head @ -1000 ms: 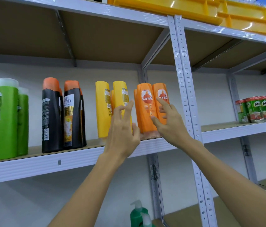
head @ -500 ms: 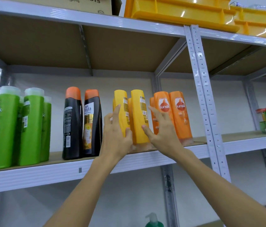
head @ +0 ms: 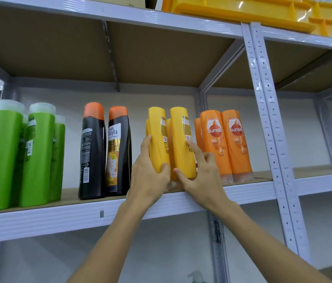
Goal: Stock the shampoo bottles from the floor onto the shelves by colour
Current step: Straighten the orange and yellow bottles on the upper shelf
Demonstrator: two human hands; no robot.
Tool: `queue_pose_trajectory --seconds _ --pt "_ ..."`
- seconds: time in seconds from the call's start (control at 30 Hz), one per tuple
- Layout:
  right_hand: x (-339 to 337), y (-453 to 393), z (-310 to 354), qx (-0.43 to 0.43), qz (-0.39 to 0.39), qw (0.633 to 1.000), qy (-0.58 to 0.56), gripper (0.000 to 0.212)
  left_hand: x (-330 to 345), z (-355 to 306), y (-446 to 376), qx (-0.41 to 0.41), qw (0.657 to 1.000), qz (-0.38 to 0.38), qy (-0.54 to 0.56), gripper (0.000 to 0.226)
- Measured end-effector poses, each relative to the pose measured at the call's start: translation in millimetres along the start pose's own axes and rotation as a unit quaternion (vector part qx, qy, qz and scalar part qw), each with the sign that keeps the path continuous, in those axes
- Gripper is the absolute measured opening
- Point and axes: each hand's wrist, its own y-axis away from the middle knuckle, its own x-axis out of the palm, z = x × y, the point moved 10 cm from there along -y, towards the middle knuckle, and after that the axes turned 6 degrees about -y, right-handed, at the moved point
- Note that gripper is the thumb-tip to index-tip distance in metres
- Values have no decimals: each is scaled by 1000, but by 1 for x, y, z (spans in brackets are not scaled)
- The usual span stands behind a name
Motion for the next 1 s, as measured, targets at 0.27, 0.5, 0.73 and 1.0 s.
queue_pose_trajectory --seconds 0.27,0.5,0.73,1.0 --pt "-7 -1 -6 30 -8 999 -32 73 -5 -1 -1 -12 1000 -8 21 89" --pt "-11 -2 -6 27 4 999 -37 75 -3 -5 0 -2 1000 12 21 90" --pt "-12 1 0 11 14 999 -45 70 6 1 -1 -27 998 40 46 85" --pt "-13 -2 -9 31 43 995 -79 70 5 5 -4 -39 998 34 48 89"
